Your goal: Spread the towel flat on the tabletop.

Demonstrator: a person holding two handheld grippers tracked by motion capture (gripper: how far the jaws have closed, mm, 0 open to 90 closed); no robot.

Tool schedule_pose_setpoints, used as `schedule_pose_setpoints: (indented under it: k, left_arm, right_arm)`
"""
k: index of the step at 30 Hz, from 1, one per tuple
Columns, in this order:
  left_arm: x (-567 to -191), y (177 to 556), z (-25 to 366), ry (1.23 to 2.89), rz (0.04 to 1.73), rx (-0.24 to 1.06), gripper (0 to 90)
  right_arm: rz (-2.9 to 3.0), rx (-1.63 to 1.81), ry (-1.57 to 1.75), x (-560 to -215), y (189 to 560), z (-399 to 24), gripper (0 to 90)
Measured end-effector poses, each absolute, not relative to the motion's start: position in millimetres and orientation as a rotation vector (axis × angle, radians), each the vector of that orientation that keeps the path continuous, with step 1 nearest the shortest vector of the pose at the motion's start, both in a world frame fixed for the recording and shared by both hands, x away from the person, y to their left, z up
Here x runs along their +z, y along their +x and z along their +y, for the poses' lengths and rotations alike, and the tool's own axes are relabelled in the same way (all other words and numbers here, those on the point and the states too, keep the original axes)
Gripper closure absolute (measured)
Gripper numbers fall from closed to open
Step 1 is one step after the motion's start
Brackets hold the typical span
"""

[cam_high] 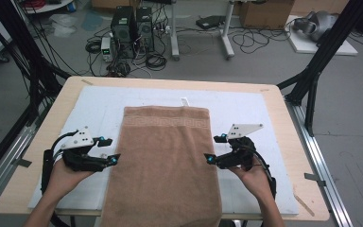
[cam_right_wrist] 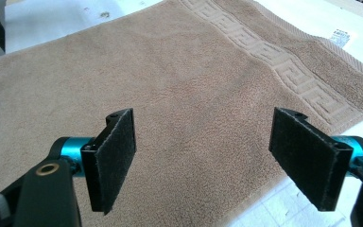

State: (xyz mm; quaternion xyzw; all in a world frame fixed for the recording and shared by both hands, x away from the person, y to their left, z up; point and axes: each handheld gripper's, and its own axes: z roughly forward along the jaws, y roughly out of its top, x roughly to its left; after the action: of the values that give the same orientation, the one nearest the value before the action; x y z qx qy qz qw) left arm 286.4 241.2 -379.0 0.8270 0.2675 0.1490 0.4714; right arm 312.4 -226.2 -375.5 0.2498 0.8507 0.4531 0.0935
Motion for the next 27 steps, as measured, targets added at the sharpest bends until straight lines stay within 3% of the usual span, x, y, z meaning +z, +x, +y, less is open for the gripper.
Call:
schedule_pose_setpoints:
  k: [27]
  left_arm:
    - [-377, 298, 239, 1.994, 0.668, 0.34, 35.9]
  right_arm:
    - [2.526, 1.318, 0.731, -370, 318, -225, 21.7]
